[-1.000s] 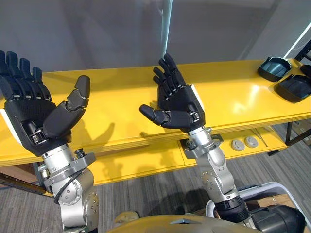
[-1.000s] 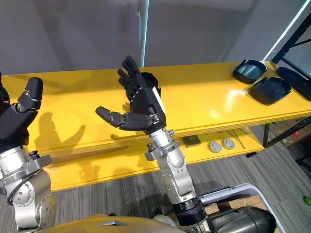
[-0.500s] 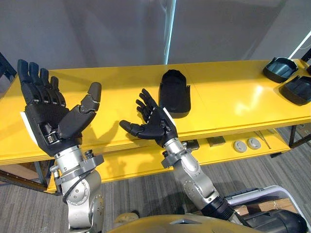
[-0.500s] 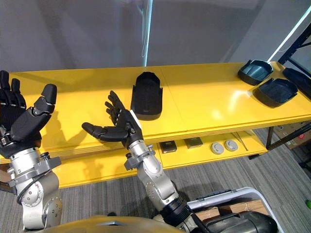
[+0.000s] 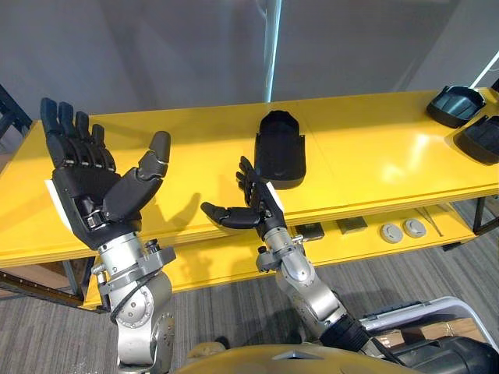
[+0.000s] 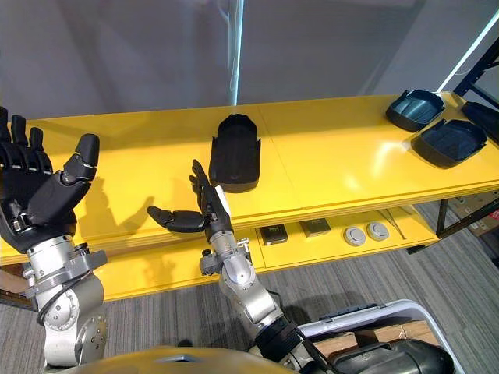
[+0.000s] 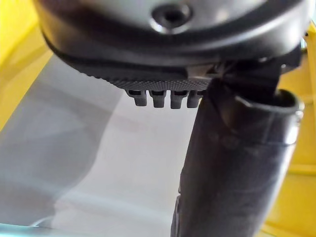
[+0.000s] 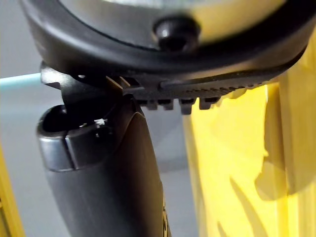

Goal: Walk over and take three plastic housings, then place them on the shelf

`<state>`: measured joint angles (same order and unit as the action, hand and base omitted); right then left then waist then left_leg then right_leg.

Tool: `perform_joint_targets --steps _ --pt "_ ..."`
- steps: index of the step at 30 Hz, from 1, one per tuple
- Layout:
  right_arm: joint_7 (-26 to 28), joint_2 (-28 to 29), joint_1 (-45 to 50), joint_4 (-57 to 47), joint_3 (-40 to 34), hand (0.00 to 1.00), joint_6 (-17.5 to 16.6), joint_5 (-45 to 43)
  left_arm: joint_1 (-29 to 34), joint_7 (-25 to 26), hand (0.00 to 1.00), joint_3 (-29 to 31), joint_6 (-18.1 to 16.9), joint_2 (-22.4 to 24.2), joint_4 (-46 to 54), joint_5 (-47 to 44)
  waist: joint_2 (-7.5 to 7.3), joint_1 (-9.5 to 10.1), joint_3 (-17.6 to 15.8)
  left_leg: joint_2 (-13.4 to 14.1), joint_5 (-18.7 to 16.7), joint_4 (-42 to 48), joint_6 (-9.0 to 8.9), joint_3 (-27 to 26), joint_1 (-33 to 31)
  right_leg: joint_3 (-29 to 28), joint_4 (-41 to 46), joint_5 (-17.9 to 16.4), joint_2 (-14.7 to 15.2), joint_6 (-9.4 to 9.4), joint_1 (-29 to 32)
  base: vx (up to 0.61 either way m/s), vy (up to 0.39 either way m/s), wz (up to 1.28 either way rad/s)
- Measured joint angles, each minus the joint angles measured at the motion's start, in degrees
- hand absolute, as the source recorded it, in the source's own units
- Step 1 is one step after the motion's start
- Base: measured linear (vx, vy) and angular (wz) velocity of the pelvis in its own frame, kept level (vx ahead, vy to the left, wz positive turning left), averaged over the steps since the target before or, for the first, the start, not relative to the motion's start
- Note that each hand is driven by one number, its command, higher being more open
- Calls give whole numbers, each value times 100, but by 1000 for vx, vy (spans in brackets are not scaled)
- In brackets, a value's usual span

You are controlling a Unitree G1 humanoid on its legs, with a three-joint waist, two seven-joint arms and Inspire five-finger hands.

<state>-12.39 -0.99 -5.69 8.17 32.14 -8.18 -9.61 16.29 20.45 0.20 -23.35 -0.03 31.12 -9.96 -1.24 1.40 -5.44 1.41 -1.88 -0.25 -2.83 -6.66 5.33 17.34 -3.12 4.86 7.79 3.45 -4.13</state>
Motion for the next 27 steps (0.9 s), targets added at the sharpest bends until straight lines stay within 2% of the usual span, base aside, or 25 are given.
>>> perform_joint_targets --steps 8,15,27 --pt "-350 0 1 64 -265 100 79 37 22 -177 100 6 4 -1 -32 126 152 0 8 3 0 2 0 -13 -3 -4 -6 -1 -1 -1 5 0 0 0" --pt "-519 0 3 66 -391 100 237 250 24 -334 100 -41 4 -11 -32 137 166 -2 9 3 -1 4 0 -29 -4 -14 -9 0 -2 0 12 0 0 0" --pt "-678 63 26 66 -449 100 282 263 23 -341 100 -177 4 -59 -32 136 268 -8 47 17 -5 9 -5 -82 0 -52 -9 1 -11 0 30 0 0 -1"
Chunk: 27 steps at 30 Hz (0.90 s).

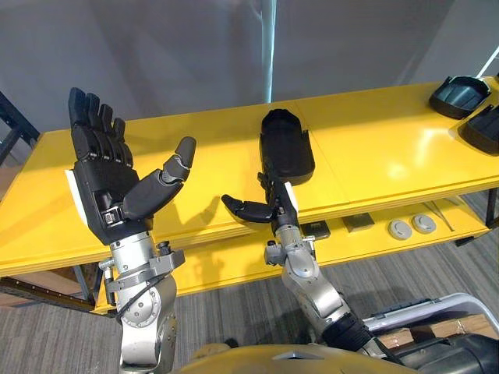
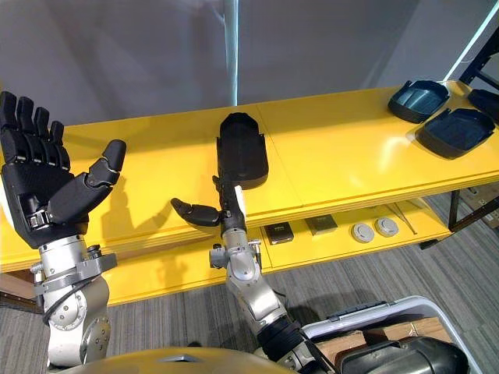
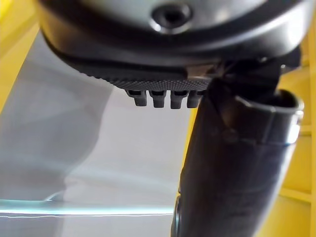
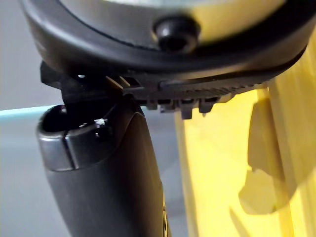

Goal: Walk over and take three plastic housings, then place them on the shelf

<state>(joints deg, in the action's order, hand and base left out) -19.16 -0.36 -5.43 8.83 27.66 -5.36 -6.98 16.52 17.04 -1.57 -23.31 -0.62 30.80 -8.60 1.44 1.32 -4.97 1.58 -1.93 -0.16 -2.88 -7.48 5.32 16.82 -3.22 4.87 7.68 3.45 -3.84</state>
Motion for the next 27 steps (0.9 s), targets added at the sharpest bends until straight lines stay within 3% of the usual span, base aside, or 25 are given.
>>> perform_joint_targets --steps 14,27 --pt "-63 15 5 -4 -142 100 2 -7 1 -1 100 -36 0 -7 -2 0 2 1 -1 0 -2 1 -2 -17 -19 -23 1 2 0 2 28 0 0 0" --pt "553 14 17 -14 -196 100 -2 -31 121 -91 100 -31 2 -7 -180 0 11 -4 0 2 -6 1 -5 -19 -18 -29 2 3 -1 2 27 0 0 0"
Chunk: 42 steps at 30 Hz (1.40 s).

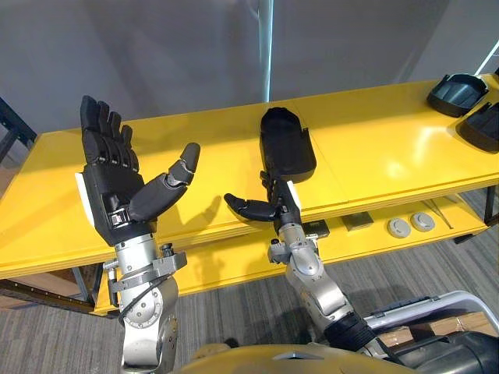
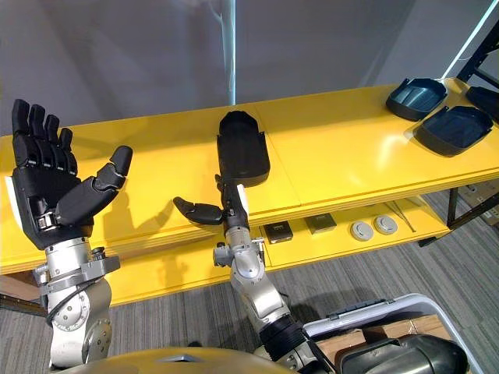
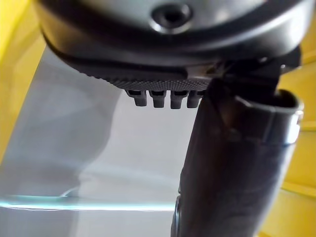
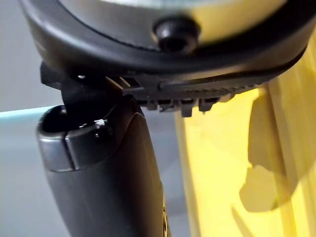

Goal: Walk over and take three plastic housings, then place them on the shelf

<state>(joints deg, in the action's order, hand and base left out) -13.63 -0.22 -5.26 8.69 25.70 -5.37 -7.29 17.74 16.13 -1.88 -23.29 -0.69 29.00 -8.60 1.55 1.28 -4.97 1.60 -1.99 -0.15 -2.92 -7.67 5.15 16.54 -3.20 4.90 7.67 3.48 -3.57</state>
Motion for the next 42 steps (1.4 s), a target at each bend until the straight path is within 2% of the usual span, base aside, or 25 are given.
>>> perform_joint_targets --steps 7,10,12,18,20,24,28,34,38,42 --pt "918 -19 139 -247 -52 100 -122 -505 9 -24 100 73 -1 -2 1 2 -1 2 0 4 -18 3 -9 0 20 -15 -7 0 -4 0 -41 0 0 0" --pt "1441 -188 430 -1093 -129 100 -364 -727 8 -46 100 239 -15 -3 2 1 -2 11 1 10 -71 44 -9 -15 20 -34 -13 0 -10 0 -56 0 0 -2" --pt "1816 -261 552 -1696 -451 100 -545 -1138 6 -61 100 405 -22 -3 3 1 -11 4 19 15 -111 102 -12 -65 27 -102 -13 0 -12 0 -66 -1 1 -11" --pt "1707 -238 899 -2065 -1428 100 -625 -1113 -20 -123 100 497 -32 -6 60 1 -97 -62 86 19 -139 97 -10 -138 43 -158 -14 3 -15 5 -52 -10 12 -7" --pt "1643 -236 1105 -2065 -1525 100 -621 -1120 -20 -122 100 499 -32 -6 65 0 -105 -120 91 27 -159 99 -3 -183 56 -202 -14 5 -24 8 -49 -13 13 -10" --pt "1952 -238 1286 -2065 -1604 100 -522 -1226 -43 -128 100 502 -31 -7 68 -1 -115 -164 98 67 -204 106 -21 -317 123 -312 -17 9 -68 9 -50 -9 7 -18" --pt "2289 -320 1292 -2066 -1495 100 -525 -1220 -98 -121 100 488 -30 -6 68 0 -126 -145 105 107 -220 128 -37 -312 113 -320 -59 10 -110 7 -60 -2 -5 -1" --pt "2319 -458 906 -1969 -910 100 -591 -1216 -177 -34 100 408 14 -6 68 12 -128 -134 105 102 -228 197 -44 -214 64 -241 -86 12 -101 8 -95 -1 2 7" --pt "2197 -444 531 -1705 -661 100 -671 -1208 -177 -1 100 366 120 -7 68 28 -131 -25 106 92 -211 203 -37 -74 14 -108 -95 11 -90 7 -127 -13 1 17" --pt "1772 -380 292 -1212 -592 100 -668 -1116 -165 38 100 350 120 -7 68 24 -134 37 97 57 -153 183 -18 119 -72 84 -105 5 -62 5 -145 -15 1 25"
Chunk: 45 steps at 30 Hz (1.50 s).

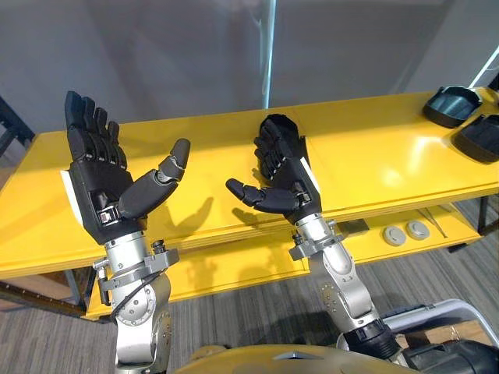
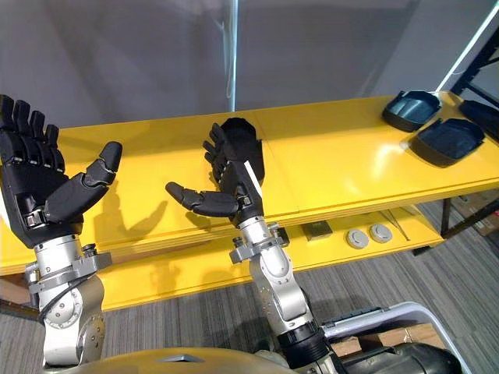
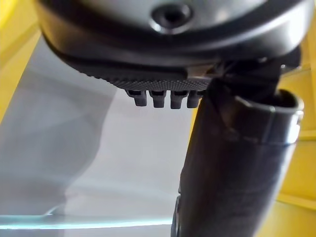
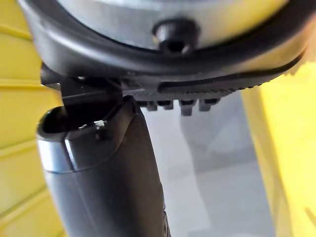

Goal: Walk over and take three plastic housings, then place them on the shelf

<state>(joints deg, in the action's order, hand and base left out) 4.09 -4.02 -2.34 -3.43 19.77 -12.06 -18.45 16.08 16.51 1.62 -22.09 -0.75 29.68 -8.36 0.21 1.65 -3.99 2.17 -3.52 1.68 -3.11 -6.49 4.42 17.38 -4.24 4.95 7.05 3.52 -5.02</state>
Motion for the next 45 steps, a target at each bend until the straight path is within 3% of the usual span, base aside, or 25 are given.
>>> perform_joint_targets --steps 10,17,27,38,45 --pt "-837 63 -368 954 -24 100 19 21 26 67 100 -7 0 12 44 -8 97 79 -204 -63 110 -65 5 172 -106 147 59 -18 67 -15 91 -27 9 9" --pt "-1269 291 -588 1069 -123 100 15 674 178 202 100 -17 11 23 245 -7 82 120 -322 -65 162 -41 9 263 -159 244 321 -168 115 -22 215 0 4 8" --pt "-2092 466 -591 1070 -124 100 1 911 256 296 100 -86 11 41 245 -10 89 130 -444 -57 161 -11 9 214 -129 199 458 -226 135 -37 254 -24 4 -2" --pt "-2354 491 -565 1069 -238 100 -103 912 292 308 100 -128 10 41 245 -10 111 117 -458 -56 161 -9 10 143 -100 119 514 -229 144 -40 288 -8 3 -3" --pt "-2071 493 -518 1066 -244 100 -131 896 429 322 100 -129 10 41 244 -10 113 116 -458 -56 160 -8 10 137 -97 115 512 -228 144 -40 287 0 0 0"
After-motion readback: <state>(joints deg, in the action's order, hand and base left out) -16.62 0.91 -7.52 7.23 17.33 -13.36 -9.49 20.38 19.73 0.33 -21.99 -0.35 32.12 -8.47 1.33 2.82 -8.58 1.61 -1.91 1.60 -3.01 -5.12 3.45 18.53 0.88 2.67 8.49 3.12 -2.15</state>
